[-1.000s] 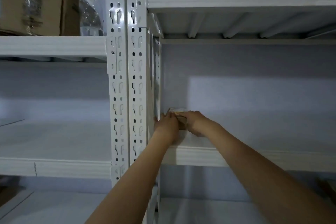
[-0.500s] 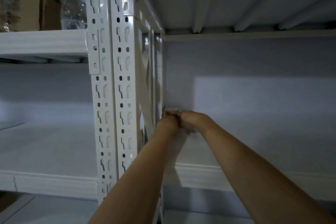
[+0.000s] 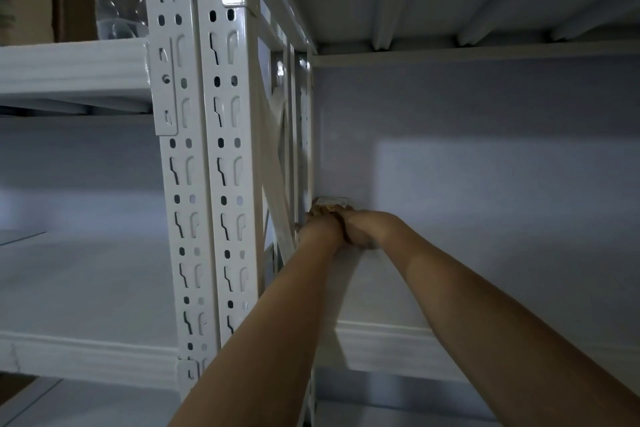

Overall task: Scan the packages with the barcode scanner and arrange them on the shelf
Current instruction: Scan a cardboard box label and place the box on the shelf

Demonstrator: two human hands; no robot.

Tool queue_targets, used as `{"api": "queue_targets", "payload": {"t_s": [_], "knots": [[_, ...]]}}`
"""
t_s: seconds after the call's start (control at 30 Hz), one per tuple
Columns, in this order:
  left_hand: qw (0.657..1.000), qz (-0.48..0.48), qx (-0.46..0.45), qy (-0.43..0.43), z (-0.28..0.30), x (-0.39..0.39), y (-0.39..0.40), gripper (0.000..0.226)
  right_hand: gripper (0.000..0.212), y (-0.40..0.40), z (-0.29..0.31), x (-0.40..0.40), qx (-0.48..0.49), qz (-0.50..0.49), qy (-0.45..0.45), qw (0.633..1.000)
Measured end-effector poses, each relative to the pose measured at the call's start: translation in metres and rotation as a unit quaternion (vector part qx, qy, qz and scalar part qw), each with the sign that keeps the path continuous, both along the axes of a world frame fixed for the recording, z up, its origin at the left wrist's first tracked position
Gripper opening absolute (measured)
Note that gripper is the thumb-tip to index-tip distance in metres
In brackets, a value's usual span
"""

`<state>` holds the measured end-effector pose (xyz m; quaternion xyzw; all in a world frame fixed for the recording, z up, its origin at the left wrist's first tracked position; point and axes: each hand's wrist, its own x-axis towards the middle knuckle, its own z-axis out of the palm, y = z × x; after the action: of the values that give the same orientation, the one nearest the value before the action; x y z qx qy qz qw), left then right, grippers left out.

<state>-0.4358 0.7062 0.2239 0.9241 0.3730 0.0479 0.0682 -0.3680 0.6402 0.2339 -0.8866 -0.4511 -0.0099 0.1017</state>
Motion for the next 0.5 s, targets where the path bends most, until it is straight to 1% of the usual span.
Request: {"api": "queue_targets", "payload": {"t_s": [0.07,0.13,0.17,0.23,0.33,0.37,0.43,0.47,0.5], "knots": [[1.0,0.013,-0.005,-0.017,-0.004,-0.006,-0.003,0.076,0.071,-0.002,-0.002,-0.003,-0.008,0.01,0.039,0.999],[0.999,0.017,-0.001,-0.052,-0.007,-0.01,-0.003,0.075,0.087,-0.007,-0.002,-0.007,-0.006,0.023,0.055,0.998],[0.998,0.012,-0.003,-0.067,-0.007,-0.012,-0.005,0.075,0.092,-0.011,-0.001,-0.009,0.002,0.03,0.055,0.998],[0.997,-0.008,-0.001,-0.073,-0.001,-0.017,-0.012,0.078,0.095,-0.018,0.005,-0.014,0.048,0.009,0.079,0.996],[0.992,-0.024,0.029,-0.117,0.009,-0.028,-0.035,0.079,0.092,-0.039,0.015,-0.02,0.09,-0.02,0.076,0.993],[0.989,-0.027,0.045,-0.135,0.011,-0.033,-0.043,0.075,0.088,-0.05,0.019,-0.023,0.106,-0.018,0.066,0.992],[0.979,-0.047,0.089,-0.176,0.014,-0.041,-0.066,0.052,0.077,-0.082,0.022,-0.028,0.157,-0.016,0.047,0.986],[0.97,-0.065,0.091,-0.218,0.013,-0.043,-0.081,0.04,0.072,-0.102,0.02,-0.03,0.184,-0.023,0.037,0.982],[0.956,-0.091,0.071,-0.268,0.011,-0.044,-0.098,0.032,0.067,-0.126,0.017,-0.033,0.208,-0.037,0.024,0.977]]}}
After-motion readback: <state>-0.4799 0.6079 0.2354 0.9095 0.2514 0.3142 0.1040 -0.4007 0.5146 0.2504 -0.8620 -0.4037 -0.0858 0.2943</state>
